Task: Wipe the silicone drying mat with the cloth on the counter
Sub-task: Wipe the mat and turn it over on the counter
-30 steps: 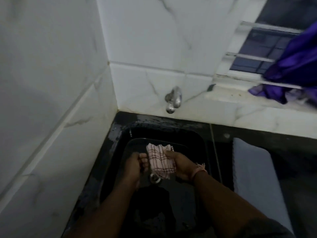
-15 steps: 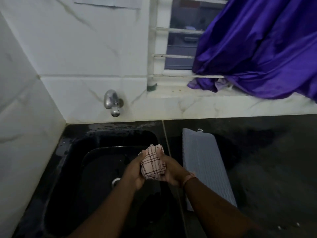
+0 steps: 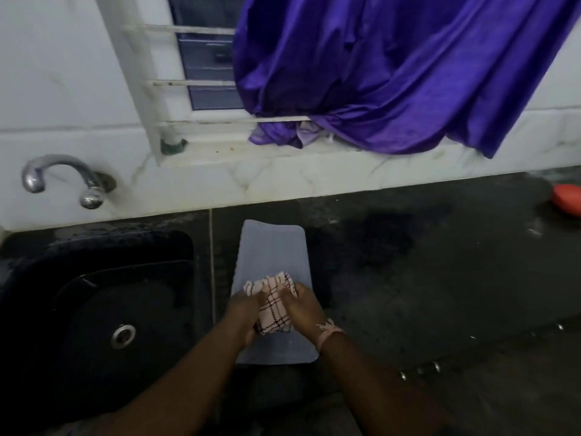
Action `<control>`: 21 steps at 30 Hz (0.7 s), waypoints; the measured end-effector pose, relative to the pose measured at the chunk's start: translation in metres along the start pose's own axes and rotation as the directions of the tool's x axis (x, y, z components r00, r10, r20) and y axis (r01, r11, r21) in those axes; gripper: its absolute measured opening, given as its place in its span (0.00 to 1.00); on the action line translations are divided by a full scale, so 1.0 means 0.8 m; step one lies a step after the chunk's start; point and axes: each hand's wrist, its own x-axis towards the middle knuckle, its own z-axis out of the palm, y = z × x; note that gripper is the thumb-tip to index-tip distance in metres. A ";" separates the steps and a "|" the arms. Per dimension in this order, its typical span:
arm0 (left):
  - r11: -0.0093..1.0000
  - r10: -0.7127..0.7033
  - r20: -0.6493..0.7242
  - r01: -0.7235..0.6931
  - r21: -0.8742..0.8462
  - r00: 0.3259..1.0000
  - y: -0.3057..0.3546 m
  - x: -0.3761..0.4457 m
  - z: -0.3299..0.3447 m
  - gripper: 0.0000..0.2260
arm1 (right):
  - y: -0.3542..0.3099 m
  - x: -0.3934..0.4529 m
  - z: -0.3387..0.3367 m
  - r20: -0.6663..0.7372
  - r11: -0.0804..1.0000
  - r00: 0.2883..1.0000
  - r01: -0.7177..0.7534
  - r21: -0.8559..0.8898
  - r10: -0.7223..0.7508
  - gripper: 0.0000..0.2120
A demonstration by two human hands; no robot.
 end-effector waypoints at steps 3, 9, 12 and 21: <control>0.959 0.159 0.011 -0.157 0.234 0.987 -0.006 -0.002 0.057 0.12 | 0.014 0.001 -0.055 -0.109 0.998 0.994 0.022 0.062 -0.016 0.07; 0.955 0.044 0.127 -0.079 0.287 0.991 -0.026 0.006 0.153 0.13 | 0.036 -0.005 -0.128 -0.435 0.997 0.900 0.065 0.045 -0.039 0.13; 0.930 0.031 0.149 -0.083 0.358 0.988 -0.032 0.007 0.179 0.16 | 0.043 0.000 -0.151 -0.546 0.999 0.837 0.025 -0.023 -0.034 0.16; 0.860 0.168 0.004 -0.149 0.489 0.986 -0.025 0.023 0.121 0.10 | 0.043 0.009 -0.144 -0.609 0.704 0.783 -0.361 -0.611 -0.128 0.29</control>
